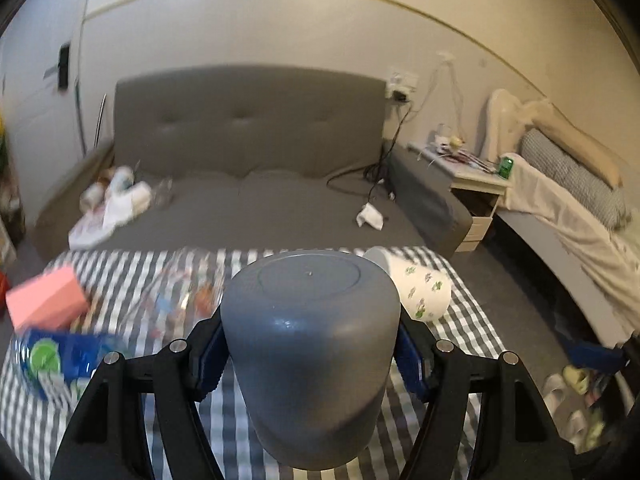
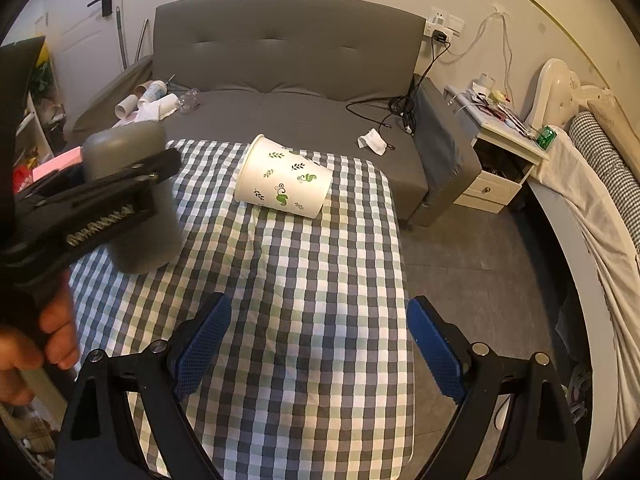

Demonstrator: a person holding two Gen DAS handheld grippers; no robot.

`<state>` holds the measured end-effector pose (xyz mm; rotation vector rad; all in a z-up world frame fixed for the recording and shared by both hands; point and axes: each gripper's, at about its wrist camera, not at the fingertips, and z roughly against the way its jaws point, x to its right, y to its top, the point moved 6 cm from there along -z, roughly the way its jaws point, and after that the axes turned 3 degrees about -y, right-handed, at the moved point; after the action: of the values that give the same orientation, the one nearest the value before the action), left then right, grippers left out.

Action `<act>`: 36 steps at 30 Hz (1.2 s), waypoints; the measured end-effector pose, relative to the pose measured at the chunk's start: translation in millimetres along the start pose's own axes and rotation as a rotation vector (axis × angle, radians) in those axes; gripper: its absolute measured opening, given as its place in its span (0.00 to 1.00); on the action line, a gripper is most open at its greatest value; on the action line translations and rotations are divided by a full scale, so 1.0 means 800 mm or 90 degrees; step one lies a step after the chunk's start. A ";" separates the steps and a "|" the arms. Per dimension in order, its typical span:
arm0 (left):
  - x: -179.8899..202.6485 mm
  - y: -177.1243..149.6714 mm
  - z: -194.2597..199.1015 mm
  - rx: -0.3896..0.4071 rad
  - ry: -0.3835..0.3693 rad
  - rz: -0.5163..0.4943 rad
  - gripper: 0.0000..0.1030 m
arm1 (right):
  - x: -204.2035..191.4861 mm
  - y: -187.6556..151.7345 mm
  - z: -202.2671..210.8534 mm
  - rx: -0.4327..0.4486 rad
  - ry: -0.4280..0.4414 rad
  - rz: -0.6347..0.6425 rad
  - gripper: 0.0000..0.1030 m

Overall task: Flip cup upside down
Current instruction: 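Rotate the gray cup in the left tool so its base faces up, then lower the gray cup rim-down onto the tablecloth and open the left tool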

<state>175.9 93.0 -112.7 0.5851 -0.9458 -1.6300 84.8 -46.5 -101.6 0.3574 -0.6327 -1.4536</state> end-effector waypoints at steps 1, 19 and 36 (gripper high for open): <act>0.004 0.000 -0.002 0.005 0.001 -0.011 0.70 | 0.001 0.001 -0.002 -0.002 0.000 -0.001 0.87; 0.019 -0.057 0.007 -0.038 0.004 -0.085 0.70 | 0.006 0.007 -0.006 -0.004 0.004 -0.023 0.87; 0.019 -0.057 0.074 -0.045 0.025 -0.115 0.92 | 0.035 0.019 0.060 0.119 0.049 -0.105 0.87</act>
<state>99.9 98.0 -116.2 0.6660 -0.8222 -1.7985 68.1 -65.2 -49.9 0.6200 -0.6914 -1.5328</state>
